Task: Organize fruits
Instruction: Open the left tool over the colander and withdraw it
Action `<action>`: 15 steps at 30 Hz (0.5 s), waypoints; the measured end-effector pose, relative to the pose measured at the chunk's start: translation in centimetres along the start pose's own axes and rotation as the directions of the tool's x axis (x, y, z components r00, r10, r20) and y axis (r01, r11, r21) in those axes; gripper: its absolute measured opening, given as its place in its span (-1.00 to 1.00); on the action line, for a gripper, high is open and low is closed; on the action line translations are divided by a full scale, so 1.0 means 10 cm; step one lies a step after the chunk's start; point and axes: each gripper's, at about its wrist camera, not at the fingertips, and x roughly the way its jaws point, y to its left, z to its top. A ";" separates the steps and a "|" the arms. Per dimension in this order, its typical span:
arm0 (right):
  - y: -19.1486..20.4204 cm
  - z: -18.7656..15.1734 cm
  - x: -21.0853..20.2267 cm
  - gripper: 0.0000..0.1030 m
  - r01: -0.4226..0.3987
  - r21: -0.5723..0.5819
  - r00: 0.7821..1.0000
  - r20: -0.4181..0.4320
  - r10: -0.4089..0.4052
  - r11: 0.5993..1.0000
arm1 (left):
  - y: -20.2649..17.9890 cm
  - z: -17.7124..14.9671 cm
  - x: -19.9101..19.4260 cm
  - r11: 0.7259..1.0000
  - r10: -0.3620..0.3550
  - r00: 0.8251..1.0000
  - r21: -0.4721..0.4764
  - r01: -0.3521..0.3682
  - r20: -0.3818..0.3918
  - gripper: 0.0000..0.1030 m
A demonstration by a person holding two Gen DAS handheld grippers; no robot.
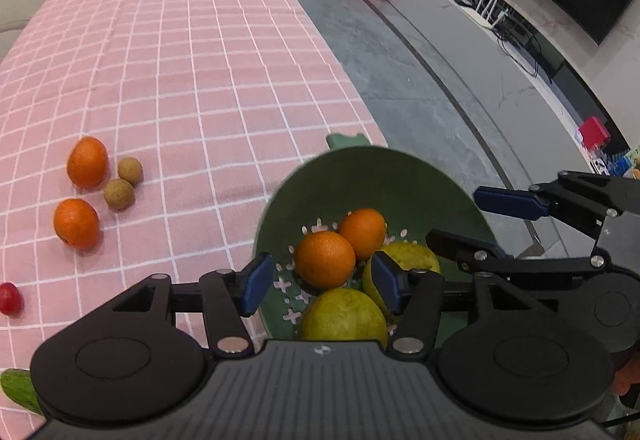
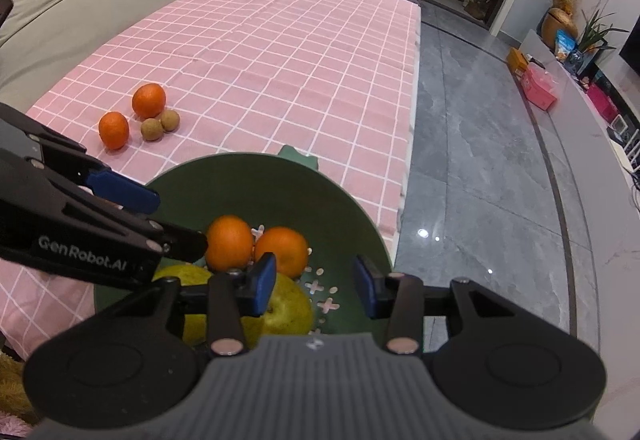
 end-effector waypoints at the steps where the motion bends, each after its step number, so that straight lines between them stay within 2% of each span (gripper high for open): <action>1: 0.01 0.00 -0.02 -0.05 0.010 0.002 1.000 0.006 -0.010 1.000 | 0.00 0.01 -0.03 1.000 -0.001 1.000 -0.002 0.001 0.009 0.35; 3: 0.03 0.00 -0.07 0.21 0.024 0.012 0.999 0.022 -0.025 1.000 | 0.01 0.03 -0.11 1.000 -0.006 1.000 -0.008 0.006 0.030 0.45; 11: 0.23 0.03 -0.27 0.24 0.056 0.026 0.995 0.075 -0.058 0.998 | 0.01 0.08 -0.46 1.000 -0.002 0.992 0.013 0.000 0.129 0.46; 15: 0.36 0.04 -0.37 0.31 0.063 0.031 0.992 0.108 -0.066 0.998 | 0.03 0.08 -0.64 1.000 0.004 0.987 0.027 -0.008 0.160 0.46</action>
